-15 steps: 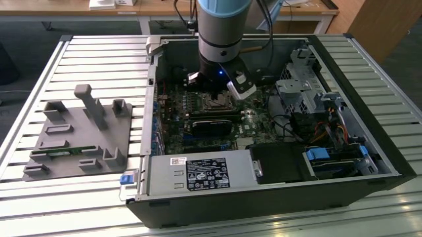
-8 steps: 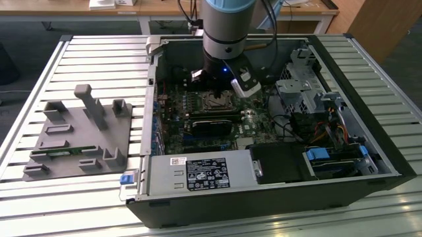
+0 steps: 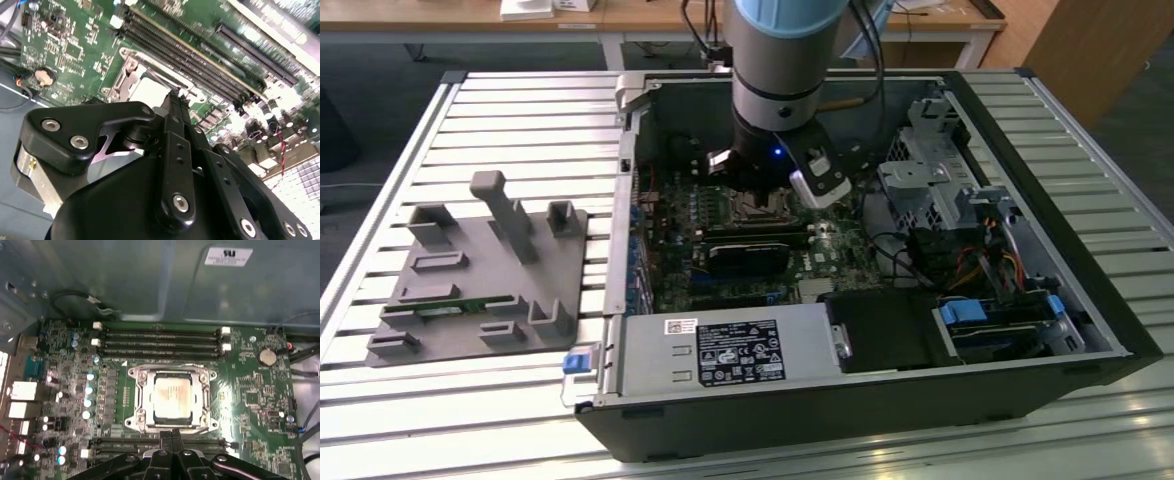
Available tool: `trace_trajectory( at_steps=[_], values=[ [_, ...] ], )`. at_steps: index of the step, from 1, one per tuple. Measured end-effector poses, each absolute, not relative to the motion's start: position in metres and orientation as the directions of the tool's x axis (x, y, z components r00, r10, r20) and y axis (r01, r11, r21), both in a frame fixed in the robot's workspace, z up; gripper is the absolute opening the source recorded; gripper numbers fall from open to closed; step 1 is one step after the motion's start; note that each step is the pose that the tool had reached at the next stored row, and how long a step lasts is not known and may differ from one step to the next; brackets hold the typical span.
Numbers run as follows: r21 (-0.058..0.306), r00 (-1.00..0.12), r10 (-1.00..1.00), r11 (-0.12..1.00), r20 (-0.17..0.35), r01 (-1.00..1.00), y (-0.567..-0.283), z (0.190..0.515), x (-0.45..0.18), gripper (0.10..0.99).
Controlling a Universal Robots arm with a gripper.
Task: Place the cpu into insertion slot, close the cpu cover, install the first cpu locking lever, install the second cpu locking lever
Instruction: 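Install the second cpu locking lever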
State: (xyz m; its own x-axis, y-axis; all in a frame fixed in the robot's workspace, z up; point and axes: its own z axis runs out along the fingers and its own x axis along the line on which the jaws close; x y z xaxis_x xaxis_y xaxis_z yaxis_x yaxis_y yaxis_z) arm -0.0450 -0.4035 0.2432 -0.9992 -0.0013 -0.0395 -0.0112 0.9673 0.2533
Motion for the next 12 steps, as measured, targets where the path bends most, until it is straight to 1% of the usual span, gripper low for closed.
trace_trajectory(
  at_steps=[12],
  values=[
    [0.253,-0.999,0.000,0.967,-0.038,-0.010,-0.408,0.229,-0.059,0.122]
  ],
)
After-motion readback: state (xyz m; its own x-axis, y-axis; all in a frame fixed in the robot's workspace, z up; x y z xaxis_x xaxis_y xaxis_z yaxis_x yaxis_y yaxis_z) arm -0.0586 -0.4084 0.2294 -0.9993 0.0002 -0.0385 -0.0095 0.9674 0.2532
